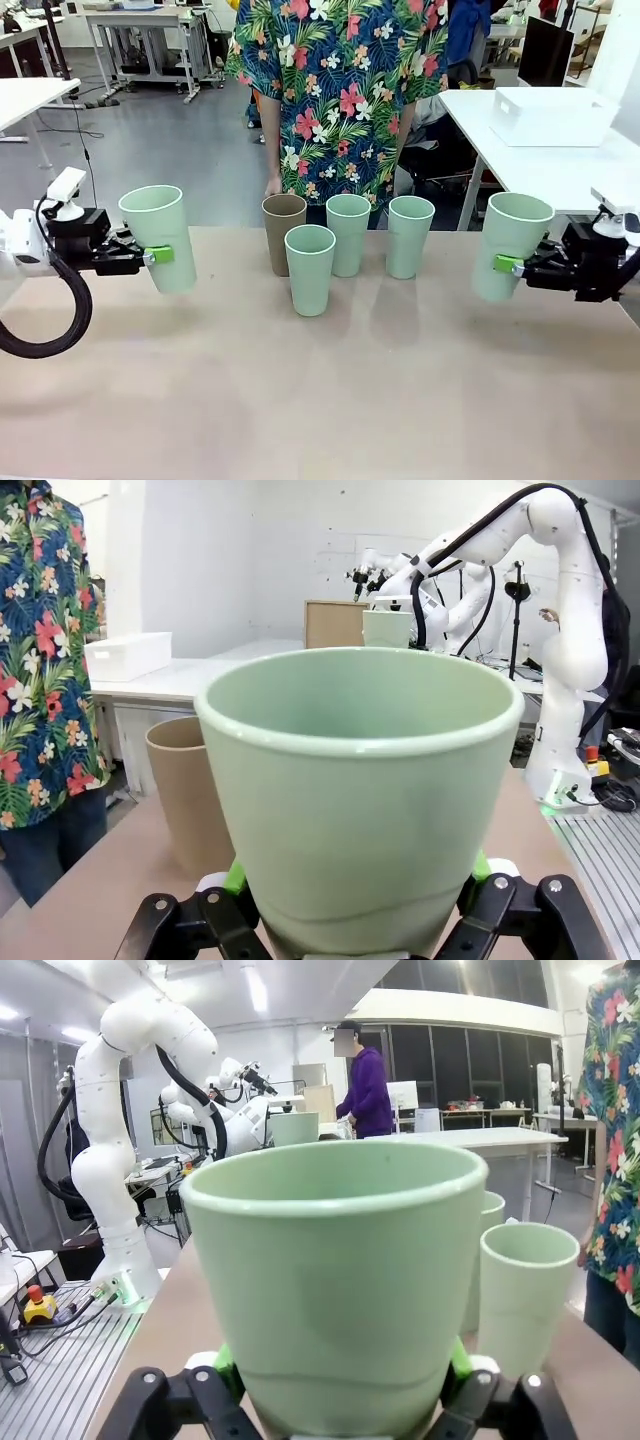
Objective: Stack the cups and store them in the basket.
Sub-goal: Pick up two Reusable plastic cups , one in each hand.
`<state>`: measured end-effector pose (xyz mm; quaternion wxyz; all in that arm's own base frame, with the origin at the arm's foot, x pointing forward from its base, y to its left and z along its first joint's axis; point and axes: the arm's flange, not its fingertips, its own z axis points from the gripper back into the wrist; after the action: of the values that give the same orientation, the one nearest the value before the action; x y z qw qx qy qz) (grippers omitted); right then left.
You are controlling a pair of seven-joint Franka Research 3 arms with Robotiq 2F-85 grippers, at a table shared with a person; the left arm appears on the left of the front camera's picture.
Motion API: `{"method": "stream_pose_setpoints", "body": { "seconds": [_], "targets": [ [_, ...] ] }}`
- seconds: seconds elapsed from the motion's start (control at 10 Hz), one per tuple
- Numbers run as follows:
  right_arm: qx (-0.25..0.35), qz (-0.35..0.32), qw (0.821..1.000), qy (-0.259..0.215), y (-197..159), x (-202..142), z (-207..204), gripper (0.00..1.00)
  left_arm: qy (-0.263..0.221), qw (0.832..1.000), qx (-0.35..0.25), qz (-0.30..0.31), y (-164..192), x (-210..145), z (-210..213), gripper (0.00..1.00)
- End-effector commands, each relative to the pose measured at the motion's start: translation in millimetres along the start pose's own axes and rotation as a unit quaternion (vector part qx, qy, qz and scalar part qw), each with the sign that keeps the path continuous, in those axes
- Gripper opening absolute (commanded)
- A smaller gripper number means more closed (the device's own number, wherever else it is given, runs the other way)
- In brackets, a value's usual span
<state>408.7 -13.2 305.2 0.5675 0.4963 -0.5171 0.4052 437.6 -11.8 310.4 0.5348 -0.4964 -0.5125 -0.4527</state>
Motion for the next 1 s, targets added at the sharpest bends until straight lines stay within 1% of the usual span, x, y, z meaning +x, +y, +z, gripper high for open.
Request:
{"method": "stream_pose_setpoints", "body": {
  "seconds": [0.0, 0.2, 0.3, 0.5, 0.7, 0.8, 0.9],
  "targets": [
    [-0.003, 0.007, 1.0, 0.02, 26.0, -1.8, 2.1, 0.85, 0.005, 1.0, 0.024, 0.006, -18.7, 7.0, 4.1, 0.87],
    [0.0, 0.013, 1.0, 0.029, 36.8, -0.1, -0.4, 0.85, 0.009, 0.999, 0.035, 0.011, -27.9, 7.9, 10.6, 0.87],
    [0.004, 0.019, 0.999, 0.031, 40.0, 2.1, -3.9, 0.85, 0.001, 0.999, 0.041, 0.012, -32.2, 8.0, 14.0, 0.87],
    [0.006, 0.026, 0.999, 0.027, 45.5, 6.2, -8.0, 0.85, -0.006, 0.999, 0.051, 0.004, -37.3, 9.6, 17.9, 0.87],
    [0.024, 0.039, 0.999, 0.023, 49.8, 10.2, -9.3, 0.85, -0.017, 0.999, 0.045, -0.013, -41.7, 14.5, 18.4, 0.87],
    [0.011, 0.013, 1.0, 0.025, 25.7, 6.3, -3.4, 0.85, 0.005, 0.999, 0.039, 0.002, -30.6, 6.3, 20.0, 0.87],
    [0.011, 0.013, 1.0, 0.025, 25.7, 6.3, -3.4, 0.85, 0.005, 0.999, 0.039, 0.002, -30.6, 6.3, 20.0, 0.87]
  ]
}}
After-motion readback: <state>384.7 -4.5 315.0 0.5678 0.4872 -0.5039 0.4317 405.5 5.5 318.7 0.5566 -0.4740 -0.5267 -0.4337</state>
